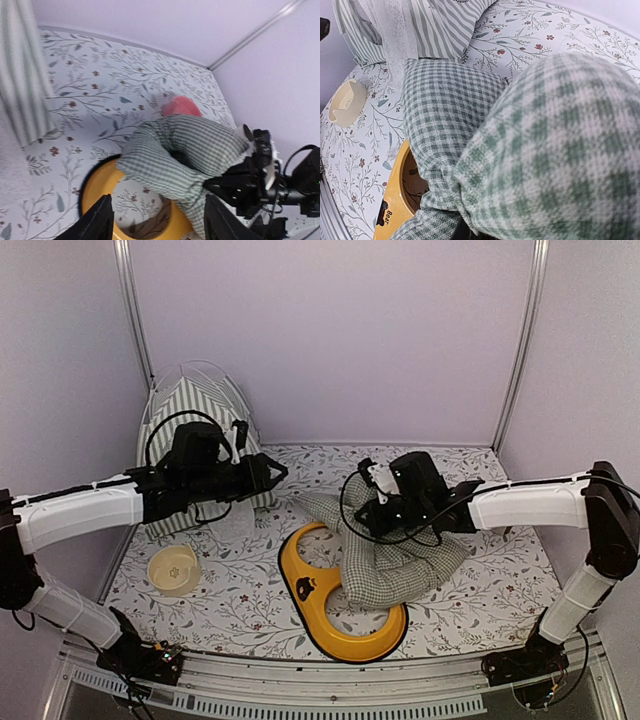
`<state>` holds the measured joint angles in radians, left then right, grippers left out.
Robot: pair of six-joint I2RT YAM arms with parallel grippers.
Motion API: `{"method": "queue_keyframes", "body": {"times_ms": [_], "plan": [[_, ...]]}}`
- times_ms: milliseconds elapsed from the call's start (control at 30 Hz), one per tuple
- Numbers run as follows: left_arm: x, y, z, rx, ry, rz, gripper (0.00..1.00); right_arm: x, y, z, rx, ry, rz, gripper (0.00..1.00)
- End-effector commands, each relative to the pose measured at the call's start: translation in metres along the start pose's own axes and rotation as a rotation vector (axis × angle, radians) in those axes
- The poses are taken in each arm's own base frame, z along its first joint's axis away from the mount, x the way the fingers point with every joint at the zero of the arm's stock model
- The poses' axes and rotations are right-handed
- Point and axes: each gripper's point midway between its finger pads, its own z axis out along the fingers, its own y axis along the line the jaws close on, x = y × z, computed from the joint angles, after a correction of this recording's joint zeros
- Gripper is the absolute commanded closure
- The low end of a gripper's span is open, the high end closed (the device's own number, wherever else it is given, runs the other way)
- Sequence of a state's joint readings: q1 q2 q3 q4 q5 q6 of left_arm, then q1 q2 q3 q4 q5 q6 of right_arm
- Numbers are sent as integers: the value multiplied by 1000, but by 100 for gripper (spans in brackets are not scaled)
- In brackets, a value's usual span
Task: Set up the pet tent
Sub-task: Adjust the cushion on the pet food container, then pick up the tent flap from the tent.
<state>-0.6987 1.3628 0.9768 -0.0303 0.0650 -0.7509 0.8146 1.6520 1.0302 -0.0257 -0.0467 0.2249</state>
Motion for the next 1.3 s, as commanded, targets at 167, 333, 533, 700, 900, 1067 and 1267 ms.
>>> {"method": "queue_keyframes", "body": {"times_ms": [167, 333, 533, 700, 900, 1067, 1267], "plan": [[-18, 151, -63, -634, -145, -6, 24, -64, 18, -36, -102, -137, 4, 100], [-27, 193, -81, -750, -183, -24, 10, -75, 21, -47, -124, -168, -13, 100], [-49, 235, -82, -802, -235, -29, 1, -83, 29, -61, -161, -198, -29, 100], [-71, 239, -61, -748, -265, 31, 1, -86, 34, -74, -184, -227, -30, 100], [-82, 252, -39, -788, -243, 98, 1, -87, 38, -87, -215, -255, -17, 100], [-80, 269, -32, -856, -228, 107, 4, -86, 40, -91, -231, -260, -12, 100], [-86, 286, -28, -879, -248, 95, 19, -87, 44, -96, -250, -268, -11, 100]]}}
